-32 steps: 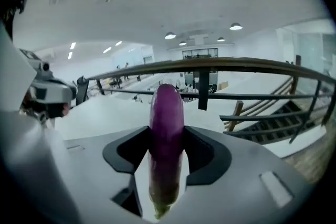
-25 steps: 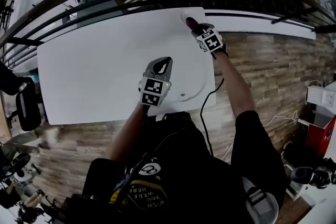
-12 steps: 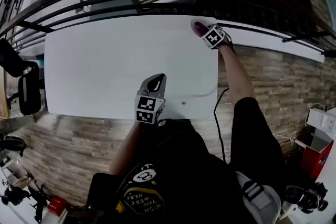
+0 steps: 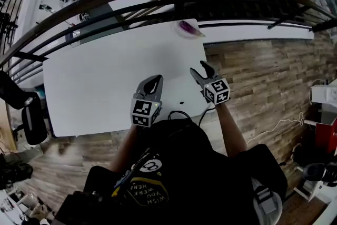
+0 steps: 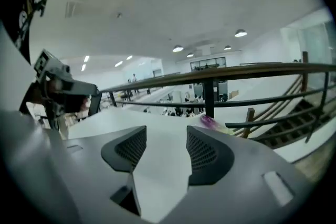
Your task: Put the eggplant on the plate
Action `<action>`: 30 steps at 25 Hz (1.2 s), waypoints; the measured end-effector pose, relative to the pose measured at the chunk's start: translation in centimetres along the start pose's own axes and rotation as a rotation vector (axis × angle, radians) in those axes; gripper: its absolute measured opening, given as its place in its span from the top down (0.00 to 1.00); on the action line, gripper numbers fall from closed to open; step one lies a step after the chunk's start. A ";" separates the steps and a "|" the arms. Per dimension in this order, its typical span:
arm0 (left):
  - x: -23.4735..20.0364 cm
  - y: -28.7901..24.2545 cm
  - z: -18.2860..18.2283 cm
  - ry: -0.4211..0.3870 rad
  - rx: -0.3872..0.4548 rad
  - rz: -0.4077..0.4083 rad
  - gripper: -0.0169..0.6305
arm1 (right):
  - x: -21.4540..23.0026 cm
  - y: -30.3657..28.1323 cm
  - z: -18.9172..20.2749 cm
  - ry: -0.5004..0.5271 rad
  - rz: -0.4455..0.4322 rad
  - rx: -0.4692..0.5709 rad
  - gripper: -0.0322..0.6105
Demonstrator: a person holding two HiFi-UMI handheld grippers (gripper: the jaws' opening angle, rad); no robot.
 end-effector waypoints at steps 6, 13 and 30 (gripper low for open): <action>2.9 -0.2 -2.8 -0.080 0.105 0.067 0.97 | -6.5 11.5 -0.7 -0.231 0.130 0.226 0.74; 7.7 -0.5 -2.2 -0.167 0.100 0.156 0.97 | -6.9 16.1 -1.4 -0.191 0.303 0.273 0.92; 8.4 2.0 -0.7 -0.163 0.101 0.169 0.97 | -9.3 17.8 -0.3 -0.213 0.324 0.282 0.94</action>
Point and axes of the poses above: the fingertips, and each gripper's own axes: y backward along the fingers, x to its right, z out of its underside, the point moved 7 cm from there along y, backward along the fingers, and after that the axes turned 10 degrees about z, right-handed, at the moved point
